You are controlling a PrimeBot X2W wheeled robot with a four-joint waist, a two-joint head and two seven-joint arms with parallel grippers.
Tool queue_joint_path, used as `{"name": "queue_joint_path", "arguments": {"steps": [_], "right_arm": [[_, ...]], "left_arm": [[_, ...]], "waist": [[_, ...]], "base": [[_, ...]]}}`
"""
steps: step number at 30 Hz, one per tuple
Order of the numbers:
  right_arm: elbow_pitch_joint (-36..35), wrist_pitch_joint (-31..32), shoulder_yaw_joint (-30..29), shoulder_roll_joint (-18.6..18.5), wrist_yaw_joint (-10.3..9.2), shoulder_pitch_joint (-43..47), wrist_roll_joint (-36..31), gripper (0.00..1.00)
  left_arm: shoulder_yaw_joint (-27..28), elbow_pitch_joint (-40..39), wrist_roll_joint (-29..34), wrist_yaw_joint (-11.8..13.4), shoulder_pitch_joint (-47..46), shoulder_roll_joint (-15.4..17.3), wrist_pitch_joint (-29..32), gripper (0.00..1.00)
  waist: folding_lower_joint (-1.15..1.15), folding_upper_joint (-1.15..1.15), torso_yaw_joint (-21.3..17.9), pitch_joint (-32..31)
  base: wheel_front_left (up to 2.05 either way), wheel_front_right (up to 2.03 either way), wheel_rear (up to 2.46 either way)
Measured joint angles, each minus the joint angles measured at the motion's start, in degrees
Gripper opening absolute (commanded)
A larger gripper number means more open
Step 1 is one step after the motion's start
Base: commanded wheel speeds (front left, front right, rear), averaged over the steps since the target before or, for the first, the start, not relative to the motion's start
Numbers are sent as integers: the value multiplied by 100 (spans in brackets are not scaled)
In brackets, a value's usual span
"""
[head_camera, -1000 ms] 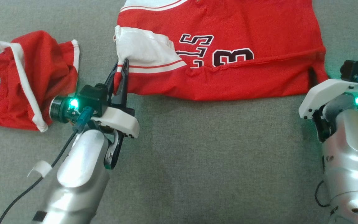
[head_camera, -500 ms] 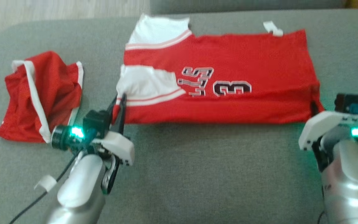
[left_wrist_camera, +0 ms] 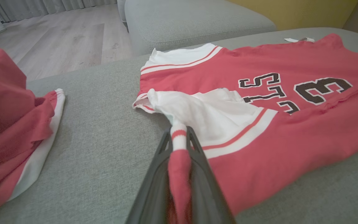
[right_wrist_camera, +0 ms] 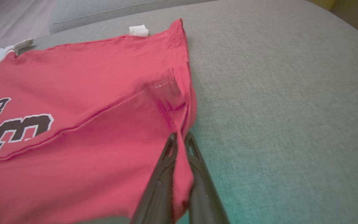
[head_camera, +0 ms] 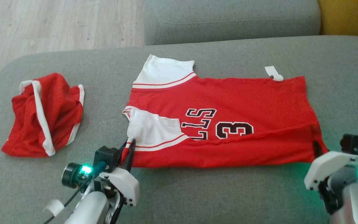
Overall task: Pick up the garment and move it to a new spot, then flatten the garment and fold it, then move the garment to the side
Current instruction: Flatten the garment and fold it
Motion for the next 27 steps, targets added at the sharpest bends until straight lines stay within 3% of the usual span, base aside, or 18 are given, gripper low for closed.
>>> {"name": "queue_joint_path", "arguments": {"steps": [3, 4, 5, 6, 7, 9, 10, 11, 14, 21, 27], "right_arm": [[-463, 98, 48, 9, 0, 336, 201, 0], [-606, 98, 89, 9, 0, 409, 259, 29], [-740, 53, 112, 13, 0, 457, 300, 100], [-876, -16, 138, 13, 0, 495, 327, 100], [-984, -90, 170, 13, 0, 504, 372, 100], [-1198, -324, 238, 13, 0, 501, 459, 100], [-1282, -437, 254, 13, 0, 500, 510, 100], [-1357, -572, 265, 13, 0, 500, 559, 100], [-1602, -1056, 333, 12, 0, 505, 801, 100], [-1850, -2217, 641, 13, 0, 749, 1362, 100], [-1745, -2448, 639, 13, 0, 791, 1425, 100]], "left_arm": [[0, -133, -78, -21, 3, 12, 30, 0], [2, -151, -83, -16, 3, 18, 30, 0], [5, -164, -90, -16, 3, 20, 29, 0], [10, -177, -102, -14, 2, 20, 29, 31], [11, -193, -109, -7, 2, 20, 20, 45], [26, -248, -137, 11, -13, 14, -100, 46], [41, -272, -138, 19, -26, 11, -213, 57], [60, -302, -137, 40, -49, 11, -363, 85], [175, -357, -137, 105, -127, -20, -882, 100], [549, -720, -326, 76, -205, -188, -1391, 100], [749, -923, -223, 1, -190, -222, -1394, 100]], "waist": [[1, 0, -2, 52], [1, 0, -5, 75], [1, 0, -9, 102], [1, 0, -13, 133], [1, 0, -17, 164], [2, 0, -25, 229], [2, 0, -28, 256], [2, 0, -31, 280], [2, 0, -11, 335], [2, 0, 48, 397], [2, 0, 43, 503]], "base": [[0, 0, 0], [0, 0, 0], [0, 0, 0], [0, 0, 0], [0, 0, 0], [0, 0, 0], [0, 0, 0], [0, 0, 0], [0, 0, 0], [0, 0, 0], [0, 0, 0]]}}
